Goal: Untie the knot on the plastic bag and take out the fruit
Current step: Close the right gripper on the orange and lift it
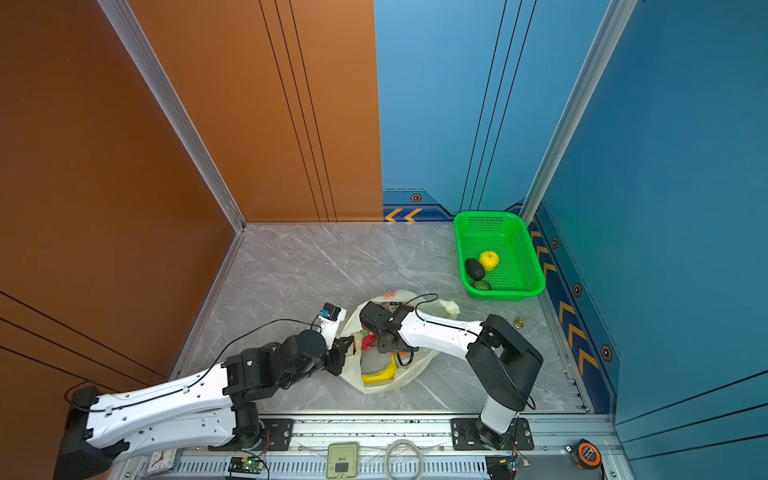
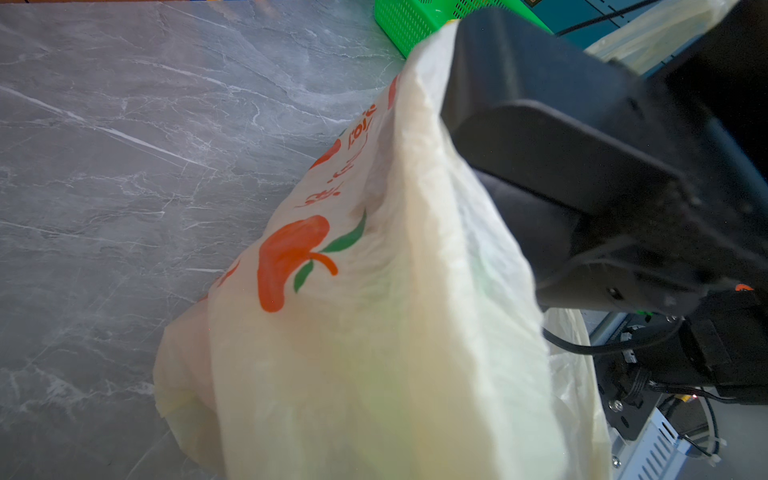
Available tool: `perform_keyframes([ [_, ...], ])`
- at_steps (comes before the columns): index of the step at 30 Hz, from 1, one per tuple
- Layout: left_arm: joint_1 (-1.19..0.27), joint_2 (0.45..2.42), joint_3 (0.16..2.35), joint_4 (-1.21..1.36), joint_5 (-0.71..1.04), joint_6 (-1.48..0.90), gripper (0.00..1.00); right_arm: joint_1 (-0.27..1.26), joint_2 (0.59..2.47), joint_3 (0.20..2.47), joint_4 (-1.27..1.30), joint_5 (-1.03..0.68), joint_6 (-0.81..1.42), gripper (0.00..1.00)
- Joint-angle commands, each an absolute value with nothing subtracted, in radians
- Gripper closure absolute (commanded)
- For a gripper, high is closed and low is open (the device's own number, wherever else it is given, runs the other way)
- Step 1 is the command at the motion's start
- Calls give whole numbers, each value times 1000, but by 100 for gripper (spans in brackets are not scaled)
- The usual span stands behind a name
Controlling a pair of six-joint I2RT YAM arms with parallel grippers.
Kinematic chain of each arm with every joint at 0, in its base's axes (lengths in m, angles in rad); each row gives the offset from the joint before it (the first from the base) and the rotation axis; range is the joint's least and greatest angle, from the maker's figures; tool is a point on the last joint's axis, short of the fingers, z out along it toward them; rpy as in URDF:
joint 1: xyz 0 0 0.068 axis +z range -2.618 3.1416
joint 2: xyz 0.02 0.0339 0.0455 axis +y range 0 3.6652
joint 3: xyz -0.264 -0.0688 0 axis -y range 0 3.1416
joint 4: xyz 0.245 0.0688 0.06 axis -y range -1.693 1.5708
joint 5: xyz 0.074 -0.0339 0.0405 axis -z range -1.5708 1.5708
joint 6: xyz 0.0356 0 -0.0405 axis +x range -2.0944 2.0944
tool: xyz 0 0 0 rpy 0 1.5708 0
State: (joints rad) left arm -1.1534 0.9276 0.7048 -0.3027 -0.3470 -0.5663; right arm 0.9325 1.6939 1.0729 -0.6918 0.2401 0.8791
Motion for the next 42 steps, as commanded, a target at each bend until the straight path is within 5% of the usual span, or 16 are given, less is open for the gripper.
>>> perform_keyframes([
  [1,-1164,921,704,-295,-351,-569,100,919,1721,1075,-675,247,861,32],
  [6,-1165,920,708,-299,-355,-568,100,928,1687,1078,-670,232,863,52],
  [10,-1165,916,707,-302,-359,-568,100,949,1621,1094,-687,224,868,56],
  [27,-1165,911,703,-307,-373,-562,100,1006,1399,1182,-819,176,888,57],
  [42,-1165,918,707,-302,-385,-554,100,1077,1543,1277,-817,56,866,51],
])
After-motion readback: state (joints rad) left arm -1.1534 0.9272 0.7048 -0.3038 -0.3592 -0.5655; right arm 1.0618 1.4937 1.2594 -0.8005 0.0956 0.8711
